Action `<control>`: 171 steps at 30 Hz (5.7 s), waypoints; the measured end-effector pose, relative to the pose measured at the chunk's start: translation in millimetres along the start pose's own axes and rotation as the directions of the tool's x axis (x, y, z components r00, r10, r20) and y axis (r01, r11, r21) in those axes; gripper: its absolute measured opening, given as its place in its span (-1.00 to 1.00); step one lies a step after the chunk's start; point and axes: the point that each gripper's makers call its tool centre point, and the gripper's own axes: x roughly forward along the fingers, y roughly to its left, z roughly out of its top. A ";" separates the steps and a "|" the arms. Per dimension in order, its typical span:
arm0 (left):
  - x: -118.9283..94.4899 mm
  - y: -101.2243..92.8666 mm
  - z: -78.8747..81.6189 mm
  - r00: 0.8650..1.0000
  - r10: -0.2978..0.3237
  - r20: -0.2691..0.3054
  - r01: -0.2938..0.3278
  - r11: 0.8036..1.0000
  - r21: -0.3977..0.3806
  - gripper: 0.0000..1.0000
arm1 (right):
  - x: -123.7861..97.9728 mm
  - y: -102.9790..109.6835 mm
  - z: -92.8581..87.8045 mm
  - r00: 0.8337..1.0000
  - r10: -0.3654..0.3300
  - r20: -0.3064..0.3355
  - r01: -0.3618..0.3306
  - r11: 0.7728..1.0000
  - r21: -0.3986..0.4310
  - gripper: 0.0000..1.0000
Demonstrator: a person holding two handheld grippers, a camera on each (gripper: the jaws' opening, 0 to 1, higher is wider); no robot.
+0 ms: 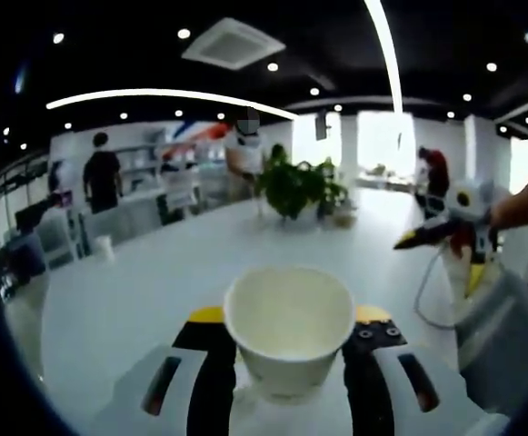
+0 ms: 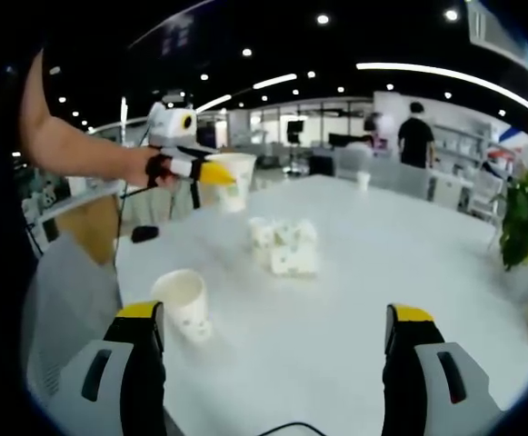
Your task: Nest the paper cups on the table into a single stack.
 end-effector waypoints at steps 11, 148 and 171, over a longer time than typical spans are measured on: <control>0.5 -17.6 7.7 1.000 -0.018 0.013 0.018 1.000 -0.005 -0.13 | -1.6 4.2 -1.6 1.000 0.003 0.000 -0.003 1.000 -0.004 1.00; -16.6 -165.0 0.3 0.957 -0.289 0.005 0.287 0.955 0.077 -0.15 | -15.9 13.8 -13.7 1.000 0.001 0.002 -0.001 1.000 0.000 1.00; -17.0 -160.2 -15.2 0.966 -0.259 0.026 0.257 0.964 0.076 -0.16 | -19.8 19.4 -16.8 1.000 0.001 -0.016 -0.001 1.000 -0.010 1.00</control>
